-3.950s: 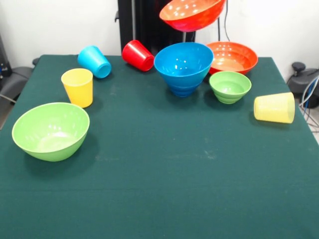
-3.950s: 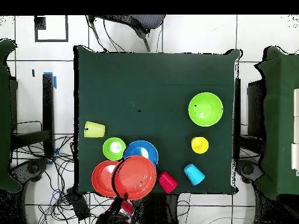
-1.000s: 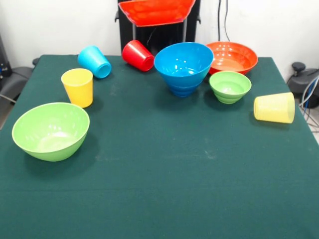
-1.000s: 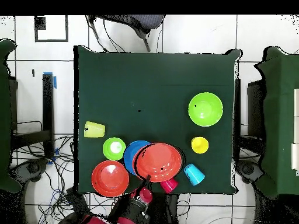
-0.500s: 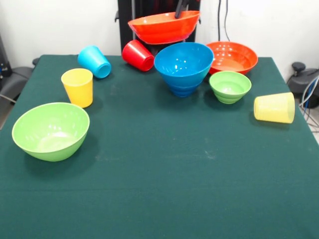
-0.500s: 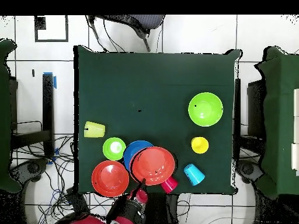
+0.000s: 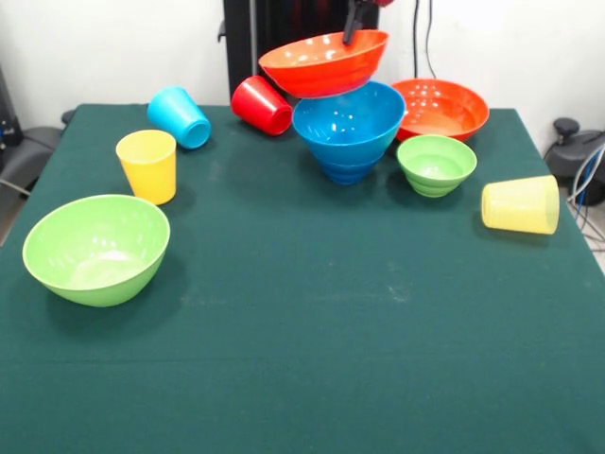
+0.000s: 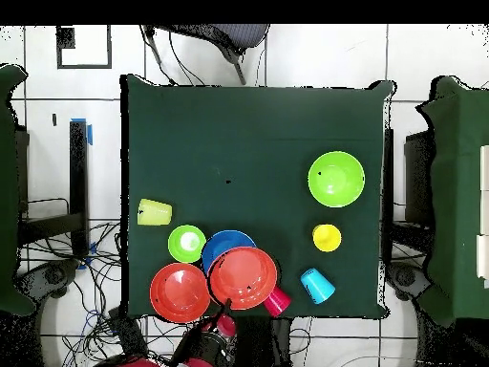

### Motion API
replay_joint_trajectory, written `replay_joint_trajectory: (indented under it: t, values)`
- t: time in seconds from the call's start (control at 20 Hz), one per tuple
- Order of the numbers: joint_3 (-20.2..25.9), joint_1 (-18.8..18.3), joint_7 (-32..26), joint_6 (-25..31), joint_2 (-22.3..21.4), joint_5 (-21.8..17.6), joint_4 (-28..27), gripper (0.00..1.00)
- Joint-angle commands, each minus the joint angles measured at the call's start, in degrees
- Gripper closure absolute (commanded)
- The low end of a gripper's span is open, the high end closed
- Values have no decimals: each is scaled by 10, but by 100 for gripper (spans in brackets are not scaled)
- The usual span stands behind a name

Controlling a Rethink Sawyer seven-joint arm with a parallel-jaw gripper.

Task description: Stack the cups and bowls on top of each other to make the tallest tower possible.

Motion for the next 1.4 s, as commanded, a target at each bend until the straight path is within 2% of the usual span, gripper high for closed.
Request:
replay_joint_trajectory:
  t: [0.05,0.4,0.55,0.9,1.4]
  values:
    - [96,-14,205,45,-9,-52,41,100]
    - [120,-15,227,67,-21,-60,55,100]
    - [138,-12,253,88,-4,-68,57,100]
    - [158,-14,268,133,24,-75,59,100]
    - [172,-29,240,155,37,-66,60,100]
